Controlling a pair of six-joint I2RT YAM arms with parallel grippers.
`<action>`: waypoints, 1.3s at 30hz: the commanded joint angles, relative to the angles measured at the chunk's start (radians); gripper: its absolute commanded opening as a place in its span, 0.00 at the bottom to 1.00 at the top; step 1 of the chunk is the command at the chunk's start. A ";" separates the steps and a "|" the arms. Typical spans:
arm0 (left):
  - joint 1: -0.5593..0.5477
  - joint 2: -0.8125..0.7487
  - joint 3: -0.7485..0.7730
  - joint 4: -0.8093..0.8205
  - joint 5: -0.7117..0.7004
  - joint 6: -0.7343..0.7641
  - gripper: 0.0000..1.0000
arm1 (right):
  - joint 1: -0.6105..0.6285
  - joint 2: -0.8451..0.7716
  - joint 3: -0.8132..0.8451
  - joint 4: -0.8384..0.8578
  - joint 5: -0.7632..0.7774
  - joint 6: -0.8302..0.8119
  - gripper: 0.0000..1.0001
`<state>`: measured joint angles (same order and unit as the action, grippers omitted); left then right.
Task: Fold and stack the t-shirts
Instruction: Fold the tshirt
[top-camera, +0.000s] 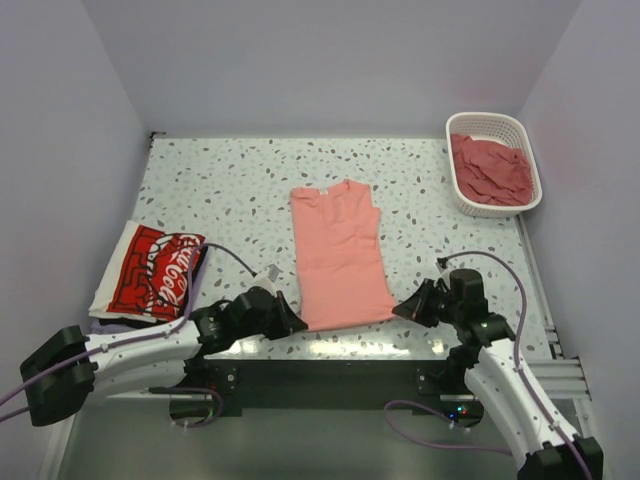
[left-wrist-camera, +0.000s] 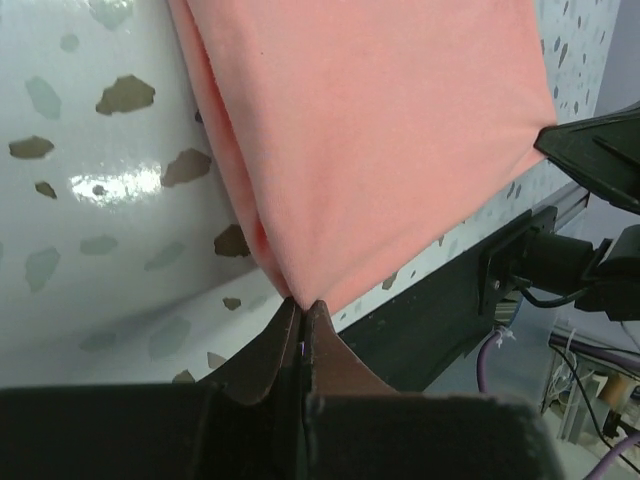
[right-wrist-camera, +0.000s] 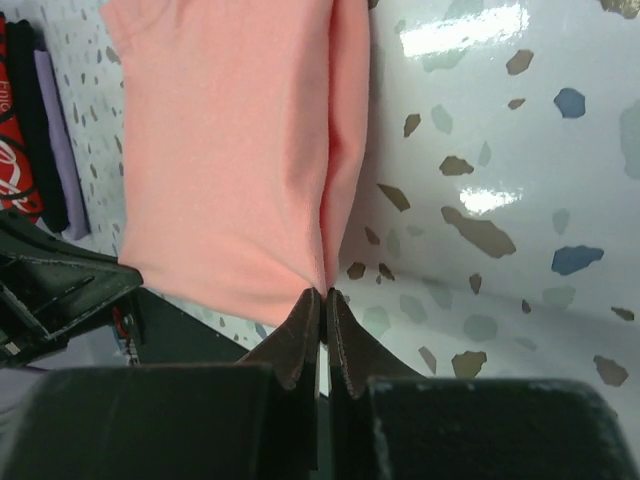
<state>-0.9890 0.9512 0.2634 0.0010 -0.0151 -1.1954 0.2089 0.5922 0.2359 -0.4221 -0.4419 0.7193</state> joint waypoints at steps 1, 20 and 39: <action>-0.077 -0.048 -0.013 -0.124 -0.132 -0.113 0.00 | -0.006 -0.136 0.002 -0.194 -0.015 -0.008 0.00; 0.059 0.006 0.336 -0.308 -0.237 0.072 0.00 | -0.006 0.139 0.310 -0.120 0.054 -0.031 0.00; 0.437 0.506 0.780 -0.245 0.076 0.339 0.00 | -0.008 0.836 0.811 0.094 0.048 -0.009 0.00</action>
<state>-0.5888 1.4002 0.9585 -0.2947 -0.0143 -0.9173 0.2058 1.3640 0.9405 -0.3866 -0.4046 0.7078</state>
